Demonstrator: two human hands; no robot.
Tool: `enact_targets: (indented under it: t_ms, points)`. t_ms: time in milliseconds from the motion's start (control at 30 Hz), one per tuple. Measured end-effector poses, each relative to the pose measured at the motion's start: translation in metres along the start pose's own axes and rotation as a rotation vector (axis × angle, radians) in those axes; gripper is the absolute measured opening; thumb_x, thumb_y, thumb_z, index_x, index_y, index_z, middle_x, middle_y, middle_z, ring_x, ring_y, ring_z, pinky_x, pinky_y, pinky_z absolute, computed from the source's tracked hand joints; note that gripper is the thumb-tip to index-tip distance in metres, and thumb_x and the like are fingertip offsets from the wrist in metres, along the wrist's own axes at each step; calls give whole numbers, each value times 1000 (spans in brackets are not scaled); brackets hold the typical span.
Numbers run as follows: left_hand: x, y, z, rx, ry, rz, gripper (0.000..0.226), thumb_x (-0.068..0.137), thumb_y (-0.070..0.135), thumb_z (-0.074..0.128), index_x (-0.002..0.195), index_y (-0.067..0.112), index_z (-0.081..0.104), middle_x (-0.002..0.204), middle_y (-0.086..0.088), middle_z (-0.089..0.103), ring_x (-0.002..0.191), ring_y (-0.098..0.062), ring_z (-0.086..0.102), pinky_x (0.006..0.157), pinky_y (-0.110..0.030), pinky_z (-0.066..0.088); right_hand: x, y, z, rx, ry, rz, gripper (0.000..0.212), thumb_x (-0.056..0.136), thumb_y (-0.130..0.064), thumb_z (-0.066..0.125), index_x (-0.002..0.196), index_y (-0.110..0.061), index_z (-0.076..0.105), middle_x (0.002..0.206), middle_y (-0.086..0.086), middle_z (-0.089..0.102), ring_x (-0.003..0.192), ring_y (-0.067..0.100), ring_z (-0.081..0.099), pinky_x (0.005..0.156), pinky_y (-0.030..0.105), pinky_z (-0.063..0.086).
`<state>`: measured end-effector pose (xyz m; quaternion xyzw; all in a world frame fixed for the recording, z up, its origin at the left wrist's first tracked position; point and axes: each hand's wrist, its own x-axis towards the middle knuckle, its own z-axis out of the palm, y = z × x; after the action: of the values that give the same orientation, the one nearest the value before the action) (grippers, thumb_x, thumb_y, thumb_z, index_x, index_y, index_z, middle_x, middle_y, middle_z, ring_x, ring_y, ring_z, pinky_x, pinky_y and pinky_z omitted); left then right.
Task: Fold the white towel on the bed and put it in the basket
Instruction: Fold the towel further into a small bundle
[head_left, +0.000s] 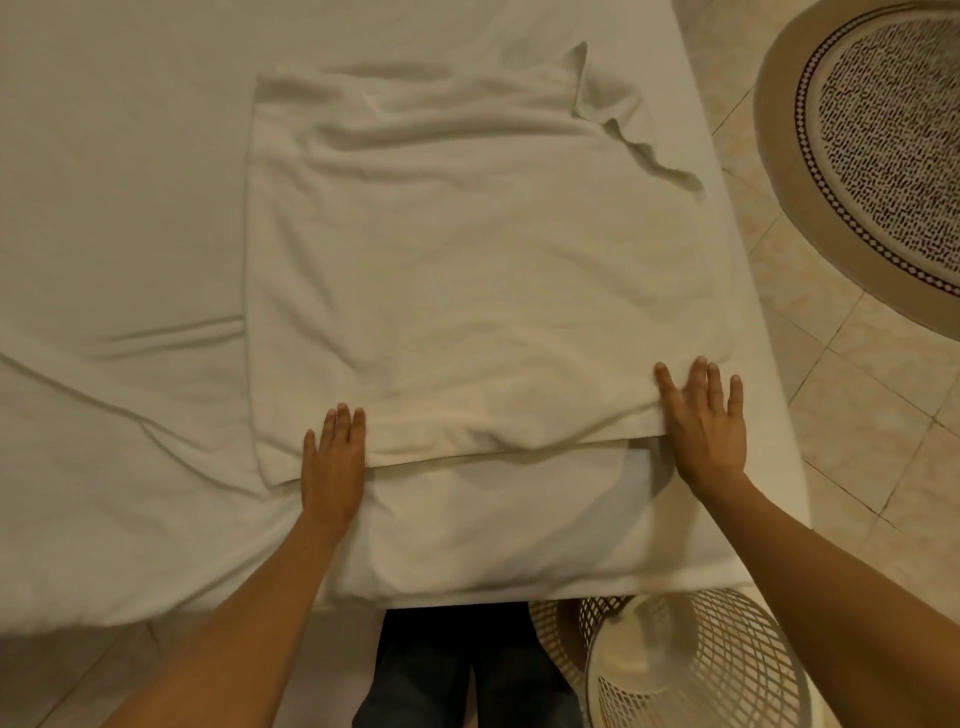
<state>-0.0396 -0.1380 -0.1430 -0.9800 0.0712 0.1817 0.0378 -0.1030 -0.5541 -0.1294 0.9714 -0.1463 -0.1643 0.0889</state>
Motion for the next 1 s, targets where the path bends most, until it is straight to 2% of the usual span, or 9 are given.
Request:
enact_targets:
  t_ms: [67,200,367,433,567,667,833,1000]
  points:
    - [1,-13,1,-23,8,-16,60,84,-12,52,141,1,40,148,-23,39,138,-36,38,109,-54,33,6,4,1,1,-38,-3,70,92,-9,40,151,-20,3,155,24,10,145,37,7,116,48,-4]
    - [7,-23,-4,-37,-13,-10,56,88,-8,47,142,2,39,149,-23,38,139,-36,36,112,-52,30,18,13,-4,59,-82,-36,68,88,-11,50,149,-19,19,151,21,26,141,37,23,113,46,23]
    - [13,-32,-13,-19,-46,-50,54,91,9,55,142,7,39,151,-16,37,142,-31,32,115,-47,25,25,23,-16,110,-65,-18,52,90,-4,47,140,-12,40,141,19,44,129,39,41,103,46,38]
    - [15,-36,-17,-35,-50,-29,55,91,10,53,144,8,36,153,-14,35,144,-29,29,116,-44,25,26,24,-22,127,-76,-55,52,89,-2,50,139,-14,42,141,16,44,129,36,42,100,45,41]
    - [14,-39,-24,-108,-80,71,63,92,3,45,150,10,21,158,-12,21,148,-22,19,119,-38,19,28,21,-32,182,-102,-135,58,90,-3,52,143,-18,37,147,13,39,135,33,36,104,43,38]
    - [11,-38,-33,-89,-162,71,64,94,-2,36,152,13,13,160,-8,14,149,-20,14,121,-35,13,29,20,-41,190,-144,-157,59,84,-3,58,139,-18,43,139,10,48,129,31,42,104,40,38]
    - [11,-36,-52,-111,-245,53,64,94,-6,31,151,19,15,161,-7,13,148,-19,15,121,-34,11,27,26,-54,188,-93,-186,52,78,6,49,125,-15,59,116,7,63,113,28,52,100,38,34]
    - [15,-48,-80,-131,-258,41,60,95,-3,35,150,16,21,159,-7,22,146,-22,23,120,-31,18,19,29,-81,242,-101,-145,56,81,10,43,130,-16,55,122,9,61,115,31,52,98,39,38]
